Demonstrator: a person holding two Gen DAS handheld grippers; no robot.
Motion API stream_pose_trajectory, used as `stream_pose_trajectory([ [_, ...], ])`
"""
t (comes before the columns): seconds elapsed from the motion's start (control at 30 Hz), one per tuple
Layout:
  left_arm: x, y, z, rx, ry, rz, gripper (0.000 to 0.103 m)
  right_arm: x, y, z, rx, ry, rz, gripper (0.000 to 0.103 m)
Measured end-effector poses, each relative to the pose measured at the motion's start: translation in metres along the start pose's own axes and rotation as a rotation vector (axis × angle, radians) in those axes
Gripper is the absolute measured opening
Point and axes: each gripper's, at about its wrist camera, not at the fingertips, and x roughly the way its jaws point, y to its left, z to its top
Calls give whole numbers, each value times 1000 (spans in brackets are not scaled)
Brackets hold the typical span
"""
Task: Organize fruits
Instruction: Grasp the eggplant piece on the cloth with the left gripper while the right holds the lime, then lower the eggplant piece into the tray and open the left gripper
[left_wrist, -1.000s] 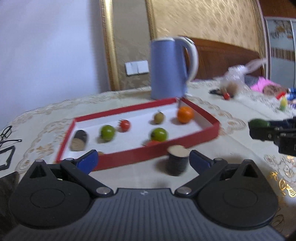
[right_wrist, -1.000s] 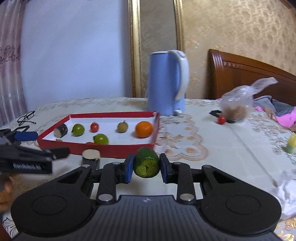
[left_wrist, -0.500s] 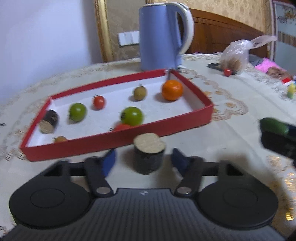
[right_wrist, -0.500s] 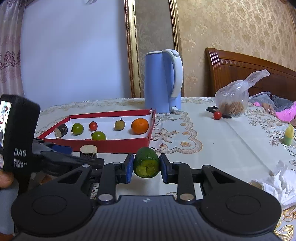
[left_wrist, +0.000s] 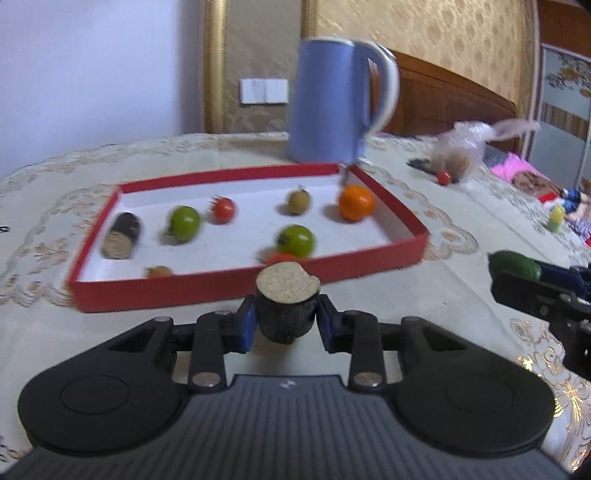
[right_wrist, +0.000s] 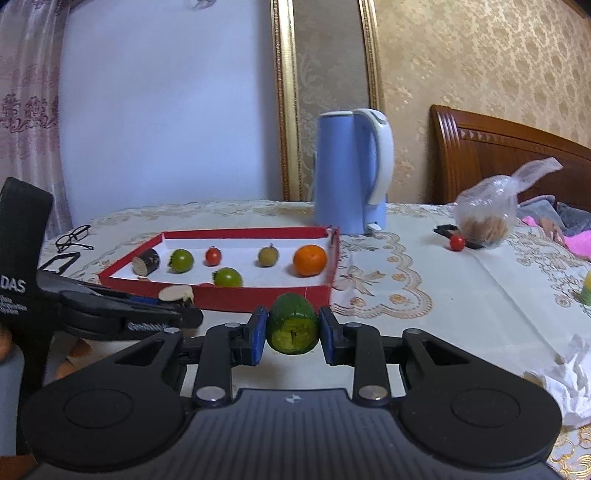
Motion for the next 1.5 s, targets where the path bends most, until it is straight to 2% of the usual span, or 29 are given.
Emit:
stream_pose_trajectory([
  [0.23, -13, 40, 24, -46, -58, 63, 31, 0, 20, 4, -28, -10, 46, 29],
  [0.53, 11, 63, 54, -55, -58, 143, 31, -6, 29, 8, -45, -25, 78, 29],
  [1.1, 65, 69, 89, -11, -30, 261, 31, -8, 31, 8, -42, -32, 102, 29],
  [1.5, 104, 76, 99, -5, 39, 295, 32, -6, 29, 7, -33, -25, 102, 29],
])
